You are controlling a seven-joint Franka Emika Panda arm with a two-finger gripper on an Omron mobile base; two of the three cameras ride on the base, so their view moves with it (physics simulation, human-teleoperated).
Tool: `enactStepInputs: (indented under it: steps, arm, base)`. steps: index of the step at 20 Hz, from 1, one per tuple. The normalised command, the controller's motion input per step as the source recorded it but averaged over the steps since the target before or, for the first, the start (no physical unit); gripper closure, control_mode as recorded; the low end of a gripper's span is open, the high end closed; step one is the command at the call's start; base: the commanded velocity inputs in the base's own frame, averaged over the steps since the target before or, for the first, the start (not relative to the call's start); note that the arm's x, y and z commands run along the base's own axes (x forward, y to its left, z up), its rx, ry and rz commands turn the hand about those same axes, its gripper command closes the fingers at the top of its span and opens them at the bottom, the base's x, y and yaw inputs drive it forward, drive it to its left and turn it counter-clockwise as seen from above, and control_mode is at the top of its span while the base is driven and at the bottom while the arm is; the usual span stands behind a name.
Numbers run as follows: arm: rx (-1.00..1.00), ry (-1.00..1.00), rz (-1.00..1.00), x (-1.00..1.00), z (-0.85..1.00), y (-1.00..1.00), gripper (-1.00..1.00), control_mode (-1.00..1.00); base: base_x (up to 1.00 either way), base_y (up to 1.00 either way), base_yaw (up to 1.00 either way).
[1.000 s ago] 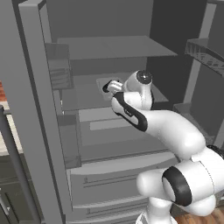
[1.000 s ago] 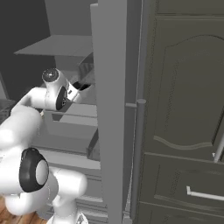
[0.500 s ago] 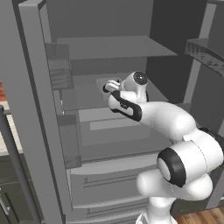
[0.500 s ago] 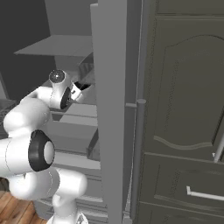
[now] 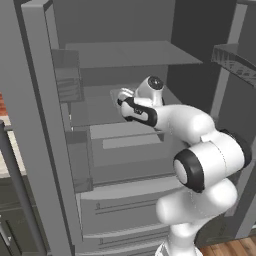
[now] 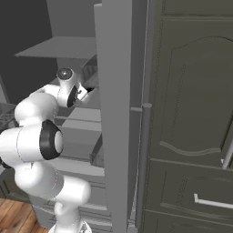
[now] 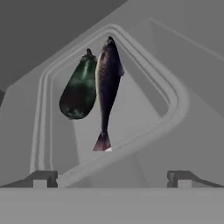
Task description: Place the tupperware containing the fish and eggplant meal in the microwave. Close the microwave door and press the start button to reheat the meal.
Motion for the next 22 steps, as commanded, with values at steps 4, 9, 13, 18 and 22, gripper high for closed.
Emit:
enactStepInputs:
  steps: [4,9,13,18,22]
  arm:
    - [0.00,0.09,0.00,0.38,-0.09,0.06,-1.00,-1.00]
    - [0.00,0.06,-0.01,0.36,-0.16,0.10,-1.00,-1.00]
    - [0.00,0.06,-0.03,0.40,-0.22,0.17,-1.00,-1.00]
    - [0.00,0.09,-0.09,0.35,-0.22,0.17,-1.00,-1.00]
    - [0.00,0.10,-0.16,0.18,-0.30,0.09,-1.00,-1.00]
  base:
    - [0.00,0.00,0.00]
    - [0.00,0.00,0.00]
    - [0.00,0.00,0.00]
    - [0.00,0.00,0.00]
    - [0.00,0.00,0.00]
